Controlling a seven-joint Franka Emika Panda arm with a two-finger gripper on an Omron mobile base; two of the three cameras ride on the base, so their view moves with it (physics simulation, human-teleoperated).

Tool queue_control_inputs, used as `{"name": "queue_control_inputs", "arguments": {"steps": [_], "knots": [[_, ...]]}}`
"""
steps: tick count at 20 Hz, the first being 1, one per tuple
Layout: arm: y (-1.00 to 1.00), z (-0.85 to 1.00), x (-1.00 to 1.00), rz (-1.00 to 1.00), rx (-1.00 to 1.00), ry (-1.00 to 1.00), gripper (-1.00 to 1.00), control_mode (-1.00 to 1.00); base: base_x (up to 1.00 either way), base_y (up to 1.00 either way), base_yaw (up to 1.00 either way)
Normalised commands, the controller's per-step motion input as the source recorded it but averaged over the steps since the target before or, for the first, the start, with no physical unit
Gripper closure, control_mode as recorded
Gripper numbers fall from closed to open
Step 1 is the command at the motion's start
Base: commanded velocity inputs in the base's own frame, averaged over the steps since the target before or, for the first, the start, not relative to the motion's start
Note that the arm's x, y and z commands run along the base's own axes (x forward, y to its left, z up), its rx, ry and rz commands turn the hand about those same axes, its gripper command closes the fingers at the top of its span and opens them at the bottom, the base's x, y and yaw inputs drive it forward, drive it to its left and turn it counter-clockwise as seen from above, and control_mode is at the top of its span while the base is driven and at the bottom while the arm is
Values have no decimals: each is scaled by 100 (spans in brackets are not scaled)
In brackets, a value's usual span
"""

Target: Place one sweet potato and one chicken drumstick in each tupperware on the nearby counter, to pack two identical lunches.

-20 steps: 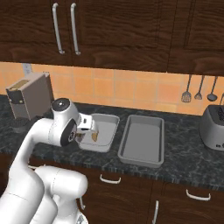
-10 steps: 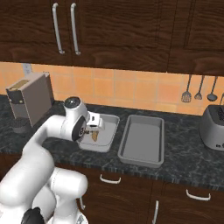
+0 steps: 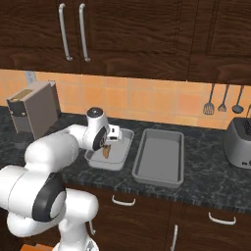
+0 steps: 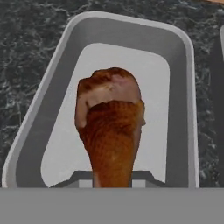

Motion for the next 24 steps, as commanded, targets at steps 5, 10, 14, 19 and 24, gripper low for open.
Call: {"name": "queue_control_inputs", "arguments": {"steps": [5, 10, 14, 19, 24], "knots": [[-12, -59, 31, 9, 0, 0, 100, -100, 0, 0, 0], [-6, -28, 19, -6, 0, 0, 100, -100, 0, 0, 0], [-4, -18, 38, -13, 0, 0, 100, -100, 0, 0, 0], [-9, -12, 35, -9, 0, 0, 100, -100, 0, 0, 0], [0, -44, 22, -5, 0, 0, 100, -100, 0, 0, 0]]}}
